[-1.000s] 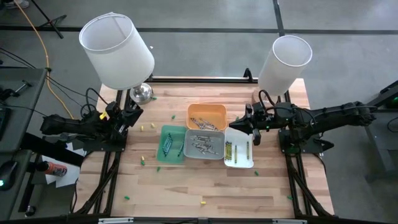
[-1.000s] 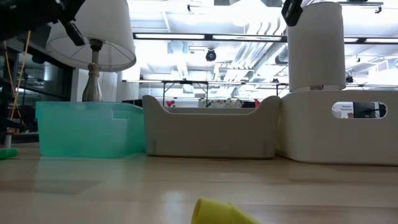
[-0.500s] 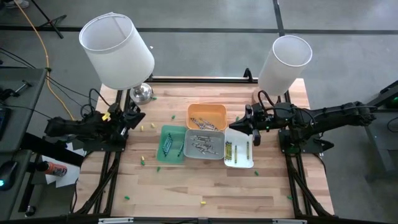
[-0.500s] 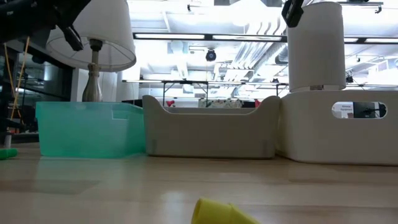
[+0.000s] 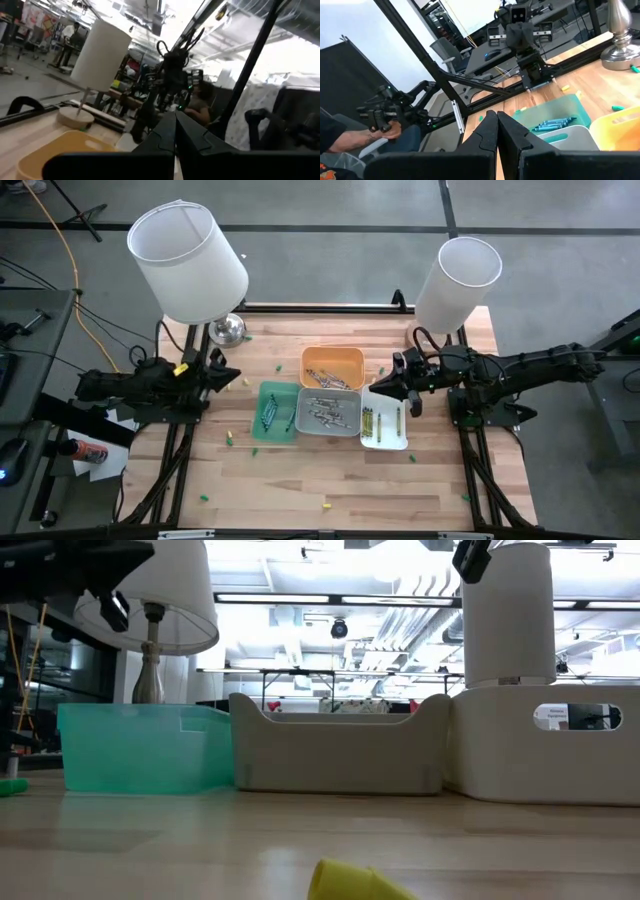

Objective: Sort crayons
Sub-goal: Return to Home Position

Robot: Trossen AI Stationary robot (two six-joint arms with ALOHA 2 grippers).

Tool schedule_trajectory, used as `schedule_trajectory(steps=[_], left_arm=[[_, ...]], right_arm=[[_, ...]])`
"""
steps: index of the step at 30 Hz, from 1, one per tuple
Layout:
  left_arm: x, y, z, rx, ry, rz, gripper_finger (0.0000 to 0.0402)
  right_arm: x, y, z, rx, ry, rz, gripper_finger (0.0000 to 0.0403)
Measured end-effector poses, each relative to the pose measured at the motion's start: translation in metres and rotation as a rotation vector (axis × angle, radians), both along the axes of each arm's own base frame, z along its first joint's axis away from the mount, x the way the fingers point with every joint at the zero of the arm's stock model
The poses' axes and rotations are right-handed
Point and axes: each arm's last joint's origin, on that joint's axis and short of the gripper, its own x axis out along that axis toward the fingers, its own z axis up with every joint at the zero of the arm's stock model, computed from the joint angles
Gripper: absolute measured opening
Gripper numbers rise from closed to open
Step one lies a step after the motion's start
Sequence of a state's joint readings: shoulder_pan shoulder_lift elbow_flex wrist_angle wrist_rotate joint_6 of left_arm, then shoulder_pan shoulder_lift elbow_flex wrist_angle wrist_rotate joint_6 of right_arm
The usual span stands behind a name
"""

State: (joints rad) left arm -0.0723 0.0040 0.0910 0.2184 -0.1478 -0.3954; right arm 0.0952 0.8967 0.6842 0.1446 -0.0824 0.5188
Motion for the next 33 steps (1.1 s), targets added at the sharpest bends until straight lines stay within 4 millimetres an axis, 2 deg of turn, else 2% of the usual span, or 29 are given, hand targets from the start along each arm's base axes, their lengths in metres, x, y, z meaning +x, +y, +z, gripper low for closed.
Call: schedule_trajectory(steps=[3,7,14,20,26,33], left_arm=[[0.0,0.001,-0.002,0.006,0.02,0.025,0.0],[0.005,0.001,-0.018,-0.011,-0.008,0.037,0.0],[0.006,0.002,-0.021,0.007,0.027,0.078,0.0],[0.009,0.003,-0.042,0.004,0.241,0.135,0.0],[0.011,-0.001,-0.045,0.037,0.286,0.011,0.0],[0.012,-0.004,-0.049,0.285,0.326,-0.089,0.0]], right_arm=[[0.0,0.0,0.0,0.0,0.0,0.0,0.0],[0.0,0.0,0.0,-0.001,0.0,0.0,0.0],[0.0,0.0,-0.001,-0.003,0.006,0.0,0.0],[0.0,0.0,-0.001,-0.002,0.008,0.007,0.0],[-0.001,0.002,-0.002,0.001,0.023,0.082,0.0],[-0.001,0.003,-0.004,-0.088,0.024,0.107,0.0]])
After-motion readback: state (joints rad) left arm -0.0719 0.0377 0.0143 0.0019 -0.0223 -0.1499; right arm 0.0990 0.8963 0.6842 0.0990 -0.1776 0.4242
